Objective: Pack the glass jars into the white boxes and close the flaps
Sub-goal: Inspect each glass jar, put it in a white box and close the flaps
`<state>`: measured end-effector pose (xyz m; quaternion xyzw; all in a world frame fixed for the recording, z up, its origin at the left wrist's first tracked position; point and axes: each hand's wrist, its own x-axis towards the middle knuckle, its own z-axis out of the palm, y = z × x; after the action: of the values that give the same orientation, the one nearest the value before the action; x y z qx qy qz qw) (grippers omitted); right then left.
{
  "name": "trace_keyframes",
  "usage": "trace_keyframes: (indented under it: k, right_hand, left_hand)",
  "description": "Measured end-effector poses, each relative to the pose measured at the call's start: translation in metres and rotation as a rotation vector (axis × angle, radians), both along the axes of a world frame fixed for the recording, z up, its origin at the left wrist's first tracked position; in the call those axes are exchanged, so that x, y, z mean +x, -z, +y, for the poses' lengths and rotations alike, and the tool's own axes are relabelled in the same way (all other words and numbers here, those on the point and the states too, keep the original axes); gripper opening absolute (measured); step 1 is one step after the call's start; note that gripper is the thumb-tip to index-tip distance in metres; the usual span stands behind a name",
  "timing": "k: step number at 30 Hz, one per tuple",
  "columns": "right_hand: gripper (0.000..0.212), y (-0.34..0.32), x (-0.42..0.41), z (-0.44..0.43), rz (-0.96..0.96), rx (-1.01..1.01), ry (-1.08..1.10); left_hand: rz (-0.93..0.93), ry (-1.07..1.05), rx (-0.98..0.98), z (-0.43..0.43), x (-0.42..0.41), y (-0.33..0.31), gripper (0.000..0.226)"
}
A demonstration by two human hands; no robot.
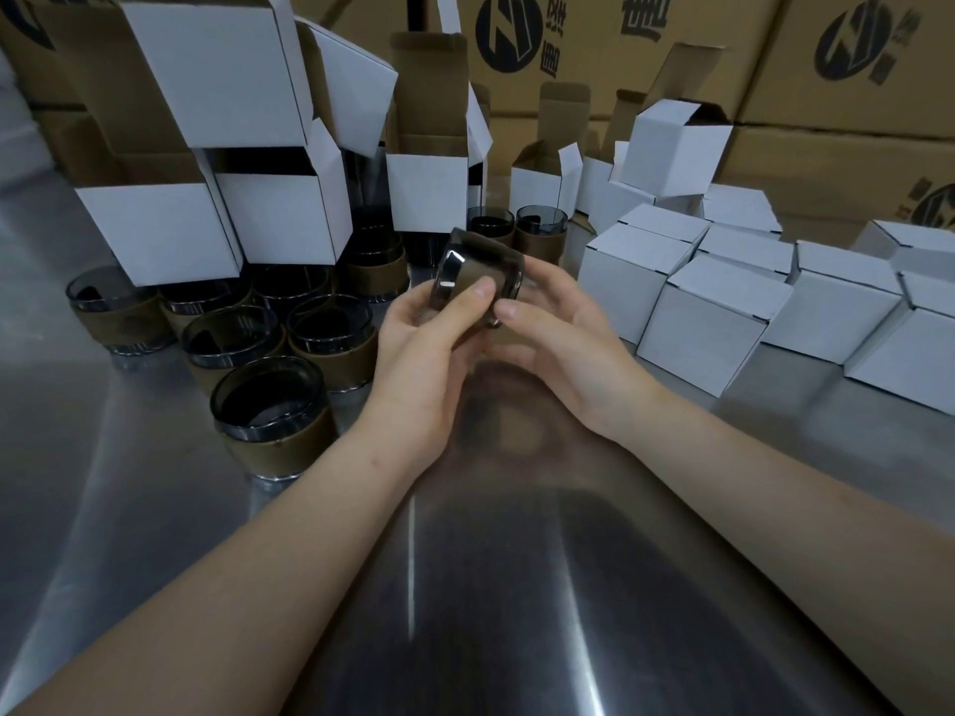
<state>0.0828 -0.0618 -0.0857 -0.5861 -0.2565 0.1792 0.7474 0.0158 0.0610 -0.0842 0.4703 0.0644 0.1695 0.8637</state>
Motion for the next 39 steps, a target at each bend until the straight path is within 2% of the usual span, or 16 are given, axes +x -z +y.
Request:
trace_keyframes:
  k: [4, 11, 15, 20, 26, 32, 39]
  right_hand:
    - [0.049, -0.002, 0.001, -0.002, 0.007, 0.013, -0.025]
    - [0.06, -0.002, 0.004, -0.004, 0.1, 0.108, 0.016]
    - [0.065, -0.003, 0.004, -0.005, 0.103, 0.12, 0.04]
    - [0.072, -0.002, 0.004, -0.006, 0.061, 0.126, 0.037]
    - [0.077, -0.004, 0.004, -0.007, -0.071, 0.052, 0.073]
    - [0.073, -0.008, 0.0, -0.008, -0.244, -0.059, 0.118]
    - [0.06, -0.014, -0.003, -0.007, -0.216, 0.027, 0.123]
  left_hand:
    - [-0.035, 0.051, -0.047, 0.001, 0.001, 0.001, 0.073]
    - [-0.006, 0.081, 0.005, -0.002, -0.001, -0.001, 0.069]
    - [0.103, 0.014, 0.227, -0.003, -0.003, -0.002, 0.072]
    - [0.073, -0.124, 0.494, -0.008, -0.004, -0.001, 0.059]
    - [0.019, -0.176, 0.631, -0.004, -0.003, 0.003, 0.063]
    - [0.017, -0.232, 0.717, -0.003, -0.002, 0.008, 0.063]
    - [-0.01, -0.245, 0.756, -0.001, -0.001, 0.01, 0.07]
